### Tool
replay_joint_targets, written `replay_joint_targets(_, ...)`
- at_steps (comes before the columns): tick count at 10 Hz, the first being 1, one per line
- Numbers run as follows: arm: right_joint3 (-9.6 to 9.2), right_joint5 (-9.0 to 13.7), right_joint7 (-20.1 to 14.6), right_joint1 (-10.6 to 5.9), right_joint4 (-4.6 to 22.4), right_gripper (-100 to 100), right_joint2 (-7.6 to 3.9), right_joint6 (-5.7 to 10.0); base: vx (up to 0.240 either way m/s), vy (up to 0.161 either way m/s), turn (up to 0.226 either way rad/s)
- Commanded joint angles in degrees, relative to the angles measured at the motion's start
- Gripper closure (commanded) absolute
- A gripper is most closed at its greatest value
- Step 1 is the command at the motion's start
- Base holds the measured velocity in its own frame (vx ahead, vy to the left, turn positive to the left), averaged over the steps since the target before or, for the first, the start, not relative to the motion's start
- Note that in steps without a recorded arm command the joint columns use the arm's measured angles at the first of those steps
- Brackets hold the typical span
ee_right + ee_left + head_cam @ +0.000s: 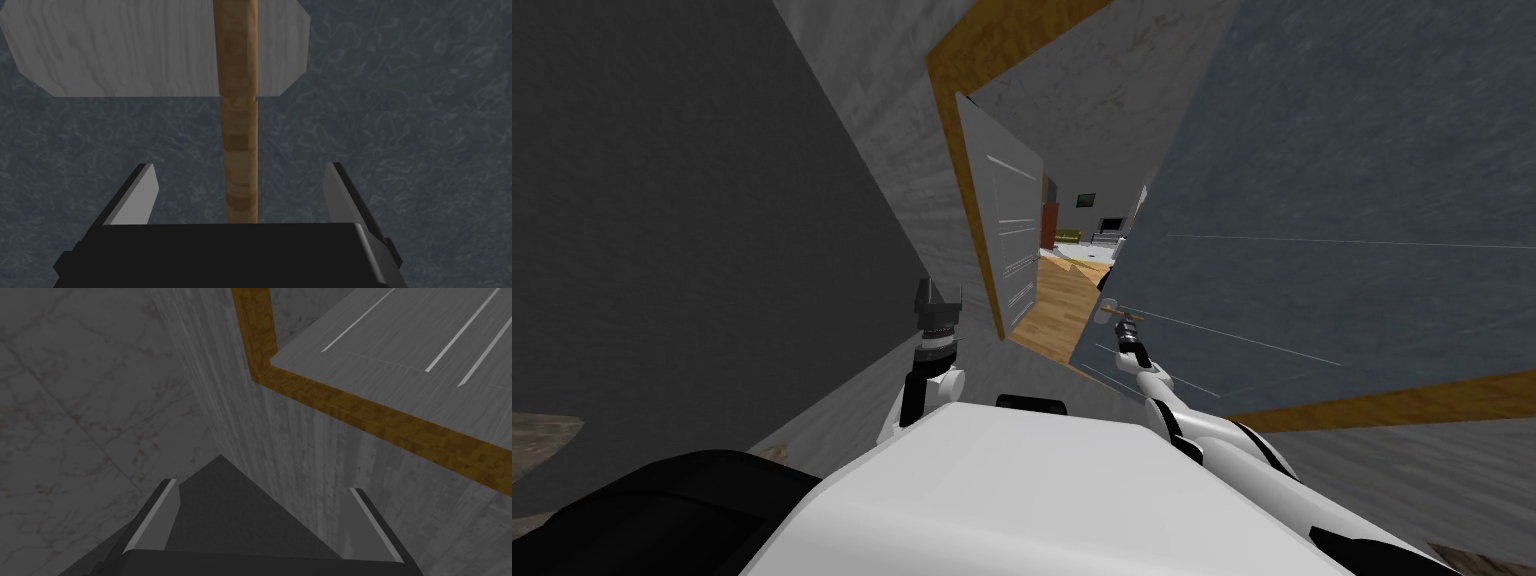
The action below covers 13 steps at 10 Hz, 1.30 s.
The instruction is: Push the door open
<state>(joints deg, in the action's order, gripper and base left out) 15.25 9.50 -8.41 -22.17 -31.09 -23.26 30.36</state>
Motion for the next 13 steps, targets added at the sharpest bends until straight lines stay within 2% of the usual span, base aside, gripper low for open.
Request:
replay_joint_targets(1, 0.21, 0.1, 0.1, 0.07, -0.1, -100, -0.02, -0.04, 0.197, -0.103, 0.031)
replay_joint_targets(4, 0.33, 0.1, 0.2, 0.11, -0.1, -100, -0.05, -0.03, 0.133, -0.044, 0.015)
replay_joint_targets(5, 0.33, 0.1, 0.2, 0.11, -0.1, 100, -0.05, -0.03, -0.011, 0.001, -0.001)
replay_joint_targets(10, 0.33, 0.1, 0.2, 0.11, -0.1, 100, -0.05, -0.03, -0.014, 0.004, 0.001)
replay_joint_targets(13, 1.88, 0.0, 1.3, -0.1, 0.2, 100, 0.33, -0.15, 0.158, 0.01, -0.081)
